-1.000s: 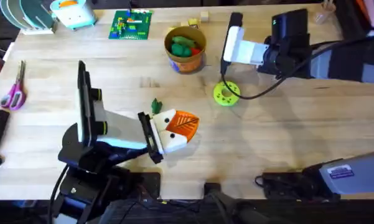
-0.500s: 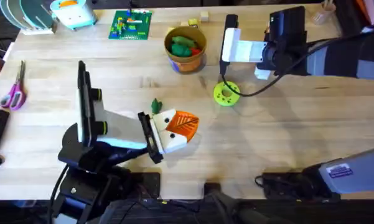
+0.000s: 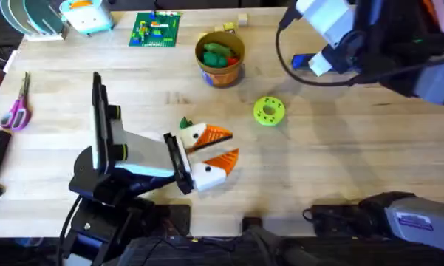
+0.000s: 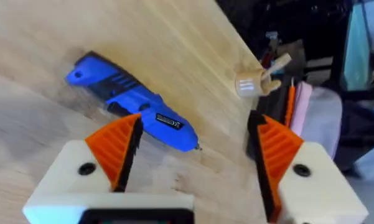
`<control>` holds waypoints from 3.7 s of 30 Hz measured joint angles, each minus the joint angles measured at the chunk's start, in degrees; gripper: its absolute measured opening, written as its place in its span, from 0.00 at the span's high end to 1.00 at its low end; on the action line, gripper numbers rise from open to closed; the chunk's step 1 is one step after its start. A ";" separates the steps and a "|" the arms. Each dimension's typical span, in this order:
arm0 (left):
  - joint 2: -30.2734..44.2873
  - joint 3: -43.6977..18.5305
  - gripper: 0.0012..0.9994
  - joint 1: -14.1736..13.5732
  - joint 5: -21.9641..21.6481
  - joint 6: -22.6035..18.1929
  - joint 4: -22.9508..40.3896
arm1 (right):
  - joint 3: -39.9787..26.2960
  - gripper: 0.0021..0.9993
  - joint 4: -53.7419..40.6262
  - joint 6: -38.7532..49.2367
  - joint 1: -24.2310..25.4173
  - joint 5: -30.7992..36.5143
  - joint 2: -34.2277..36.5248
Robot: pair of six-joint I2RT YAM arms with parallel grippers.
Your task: Pick up the gripper from the table and insert it into the empty holder that is missing its gripper. Then pick up a screw, insert it into the mounting hole, and use the screwdriver to tighten it. Finally, clean up the table by picking up the vegetable and placing it into the bucket.
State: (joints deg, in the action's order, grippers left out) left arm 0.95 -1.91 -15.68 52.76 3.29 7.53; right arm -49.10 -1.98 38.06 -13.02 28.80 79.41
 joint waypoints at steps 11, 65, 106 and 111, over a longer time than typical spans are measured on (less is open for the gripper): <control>0.00 0.00 0.01 0.00 -0.15 0.13 -0.10 | 0.00 0.01 -9.27 -19.32 -3.40 0.21 -9.47; 74.03 -39.08 0.01 0.00 -43.59 2.12 39.66 | 0.00 0.01 -6.03 -21.84 -7.87 -3.14 -9.45; 74.19 -62.58 0.98 0.00 -43.79 13.25 16.95 | 0.00 0.01 -6.05 -21.84 -7.87 -3.15 -9.44; 77.98 -62.64 0.98 -0.71 -43.85 28.37 8.34 | 0.00 0.01 -6.04 -21.84 -7.87 -3.15 -9.44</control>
State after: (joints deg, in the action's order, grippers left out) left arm 78.93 -64.55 -16.40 8.91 31.66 15.87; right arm -49.10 -8.02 16.23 -20.88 25.65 69.97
